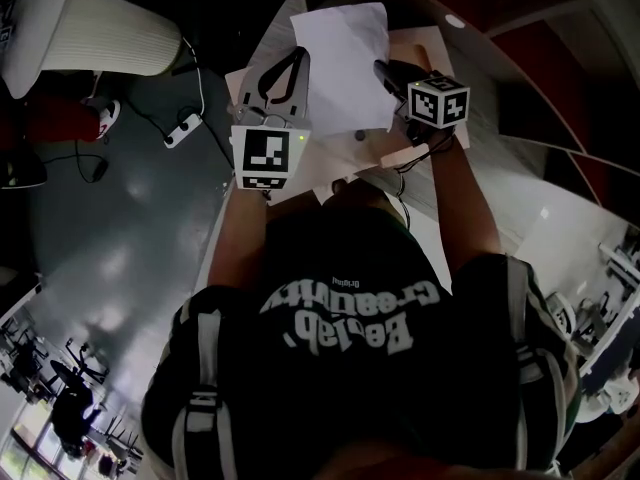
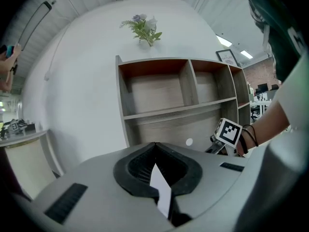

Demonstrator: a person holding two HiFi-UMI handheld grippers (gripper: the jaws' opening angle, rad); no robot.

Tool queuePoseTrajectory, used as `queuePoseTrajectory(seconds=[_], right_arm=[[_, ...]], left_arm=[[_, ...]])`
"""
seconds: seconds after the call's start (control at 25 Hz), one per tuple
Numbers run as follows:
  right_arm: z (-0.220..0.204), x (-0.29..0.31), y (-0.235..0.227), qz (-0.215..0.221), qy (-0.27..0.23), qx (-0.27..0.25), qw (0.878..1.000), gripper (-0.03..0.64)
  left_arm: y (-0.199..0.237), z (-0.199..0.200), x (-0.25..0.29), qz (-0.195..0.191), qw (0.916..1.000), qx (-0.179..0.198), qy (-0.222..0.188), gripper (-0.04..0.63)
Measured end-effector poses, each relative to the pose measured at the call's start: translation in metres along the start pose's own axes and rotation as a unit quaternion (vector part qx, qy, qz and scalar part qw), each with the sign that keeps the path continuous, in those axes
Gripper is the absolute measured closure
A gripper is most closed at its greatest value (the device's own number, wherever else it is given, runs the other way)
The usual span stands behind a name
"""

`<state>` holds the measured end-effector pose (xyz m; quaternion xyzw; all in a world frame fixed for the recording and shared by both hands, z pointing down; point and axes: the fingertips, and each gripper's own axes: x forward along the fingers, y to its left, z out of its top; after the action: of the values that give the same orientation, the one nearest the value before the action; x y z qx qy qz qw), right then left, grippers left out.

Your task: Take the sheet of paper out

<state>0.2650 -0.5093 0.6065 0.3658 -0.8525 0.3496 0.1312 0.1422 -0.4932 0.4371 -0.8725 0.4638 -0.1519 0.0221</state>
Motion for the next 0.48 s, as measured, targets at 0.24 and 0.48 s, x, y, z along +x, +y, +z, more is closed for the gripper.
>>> queuePoseTrajectory(seconds=[0.24, 0.48], right_arm=[[0.012, -0.027, 0.015, -0.036, -0.016, -0.046, 0.998, 0.583], [0.022, -0.054, 0.041, -0.083, -0.034, -0.094, 0.992, 0.583]], left_arm=[[-0.008, 0.009, -0.007, 0.005, 1.0000, 0.001, 0.003, 0.577], [-0.011, 0.018, -0.020, 0.016, 0.9998, 0.005, 0.008, 0.577]])
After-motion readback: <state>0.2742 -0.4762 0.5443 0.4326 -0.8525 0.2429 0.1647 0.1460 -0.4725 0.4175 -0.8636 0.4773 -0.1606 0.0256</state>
